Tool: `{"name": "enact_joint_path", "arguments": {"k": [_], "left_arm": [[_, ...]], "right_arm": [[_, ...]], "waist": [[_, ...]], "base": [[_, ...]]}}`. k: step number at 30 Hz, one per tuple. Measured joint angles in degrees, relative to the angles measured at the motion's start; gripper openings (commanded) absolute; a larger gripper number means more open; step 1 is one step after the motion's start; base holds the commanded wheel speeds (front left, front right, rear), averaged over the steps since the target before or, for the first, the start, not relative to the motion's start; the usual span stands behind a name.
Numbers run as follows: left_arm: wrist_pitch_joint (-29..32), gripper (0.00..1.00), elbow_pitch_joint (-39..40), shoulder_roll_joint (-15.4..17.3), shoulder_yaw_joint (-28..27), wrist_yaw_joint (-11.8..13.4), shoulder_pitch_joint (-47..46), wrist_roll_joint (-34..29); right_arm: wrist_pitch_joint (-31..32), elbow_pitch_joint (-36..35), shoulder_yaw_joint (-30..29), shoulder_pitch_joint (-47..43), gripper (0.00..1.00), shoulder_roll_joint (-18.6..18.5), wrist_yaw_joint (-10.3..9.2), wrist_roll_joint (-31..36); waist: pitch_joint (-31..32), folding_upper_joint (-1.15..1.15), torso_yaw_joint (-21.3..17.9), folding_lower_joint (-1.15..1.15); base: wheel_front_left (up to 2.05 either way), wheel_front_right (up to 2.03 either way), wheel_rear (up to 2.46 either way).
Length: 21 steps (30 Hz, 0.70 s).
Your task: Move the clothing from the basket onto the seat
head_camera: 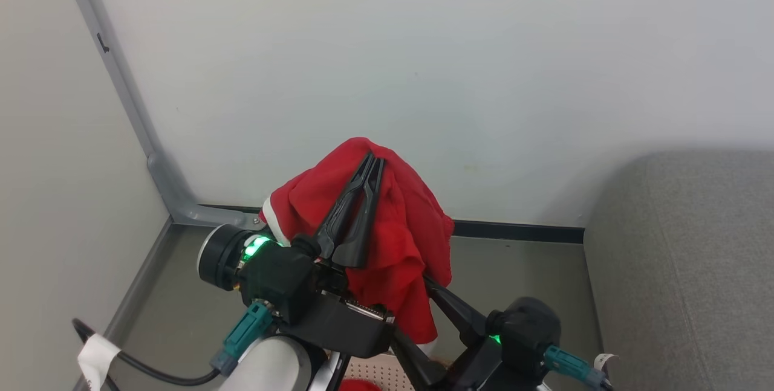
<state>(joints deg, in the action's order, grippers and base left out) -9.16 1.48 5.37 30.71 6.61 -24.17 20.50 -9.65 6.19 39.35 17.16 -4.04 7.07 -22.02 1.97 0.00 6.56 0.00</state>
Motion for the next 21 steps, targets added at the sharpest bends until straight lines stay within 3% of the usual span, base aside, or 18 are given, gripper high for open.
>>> {"name": "enact_joint_path", "arguments": {"k": [1,2,3,4,20,21], "left_arm": [[0.0,0.00,0.4,0.0,0.1,0.0,0.0,0.0],[0.0,0.00,0.6,0.0,0.3,0.0,0.0,0.0],[0.2,0.00,0.9,0.0,0.5,0.0,0.1,0.0],[0.6,0.00,1.2,0.0,0.5,0.0,0.1,0.0],[2.4,0.00,2.8,0.5,0.7,0.0,1.3,0.0],[2.5,0.05,2.9,0.5,0.8,0.0,1.3,0.0]], "right_arm": [[0.0,0.3,-0.1,0.4,1.00,0.0,0.00,-0.3],[-0.1,0.9,-0.1,0.8,0.94,0.0,0.00,-0.4],[-0.1,1.5,0.0,1.3,0.11,0.0,0.00,-0.7],[-0.3,1.9,0.0,1.7,0.00,0.0,0.00,-0.8],[-2.1,5.0,0.3,3.8,0.00,0.0,0.00,-3.3],[-2.3,5.2,0.0,4.0,0.00,0.0,0.00,-3.4]], "waist": [[0.0,0.00,0.2,0.00],[0.0,0.00,0.3,0.00],[0.0,0.00,0.4,0.00],[0.0,0.00,0.5,0.00],[0.0,0.00,0.5,0.00],[0.0,0.00,0.5,0.00]], "base": [[0.00,0.00,0.00],[0.00,0.00,0.00],[0.00,0.00,0.00],[0.00,0.00,0.00],[0.00,0.00,0.00],[0.00,0.00,0.00]]}}
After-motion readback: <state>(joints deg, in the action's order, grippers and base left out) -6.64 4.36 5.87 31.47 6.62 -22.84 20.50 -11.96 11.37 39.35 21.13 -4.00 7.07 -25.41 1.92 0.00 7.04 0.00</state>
